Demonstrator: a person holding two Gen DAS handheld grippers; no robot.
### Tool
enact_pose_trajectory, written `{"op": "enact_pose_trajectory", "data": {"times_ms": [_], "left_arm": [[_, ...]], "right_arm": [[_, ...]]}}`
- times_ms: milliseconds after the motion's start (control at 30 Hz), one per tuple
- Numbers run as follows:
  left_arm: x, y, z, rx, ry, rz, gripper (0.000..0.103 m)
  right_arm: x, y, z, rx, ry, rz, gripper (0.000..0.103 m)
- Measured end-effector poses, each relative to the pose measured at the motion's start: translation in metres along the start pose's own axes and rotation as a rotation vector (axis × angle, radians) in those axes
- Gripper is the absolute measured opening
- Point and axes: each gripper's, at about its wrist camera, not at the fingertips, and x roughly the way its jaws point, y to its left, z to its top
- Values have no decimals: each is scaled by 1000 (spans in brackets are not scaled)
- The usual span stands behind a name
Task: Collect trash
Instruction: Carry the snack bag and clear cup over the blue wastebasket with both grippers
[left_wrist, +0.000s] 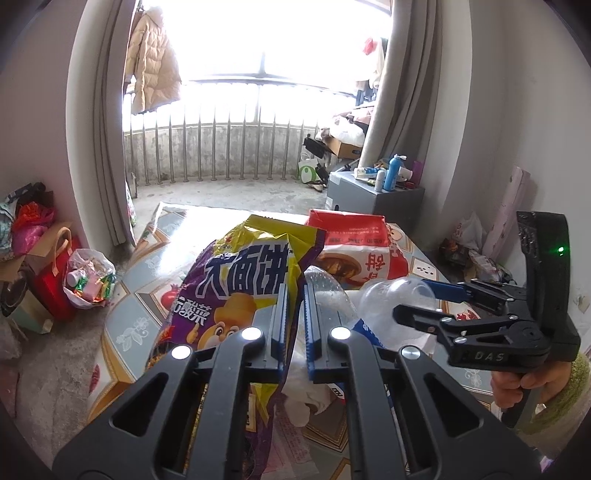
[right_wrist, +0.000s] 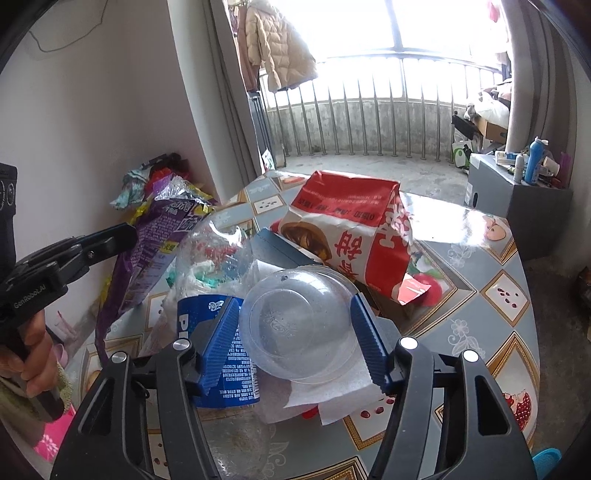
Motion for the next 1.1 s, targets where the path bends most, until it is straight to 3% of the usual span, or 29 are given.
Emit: {"op": "enact_pose_trajectory", "data": {"times_ms": [400, 567, 833, 1000, 1100], "left_arm": [[-50, 14, 22, 25, -109, 140, 5], [-84, 12, 43, 26, -182, 132, 5], [-114, -23, 70, 33, -265, -28, 5], [-99, -62, 83, 49, -253, -147, 5], [-80, -89, 88, 31, -212, -255, 5]], "right_arm": [[-46, 1, 6, 30, -100, 16, 61], [-74, 0, 4, 60, -161, 16, 61], [-119, -20, -13, 140, -226, -14, 61], [-148, -44, -29, 214, -264, -66, 61], [-171, -62, -43, 253, -290, -129, 61]]}}
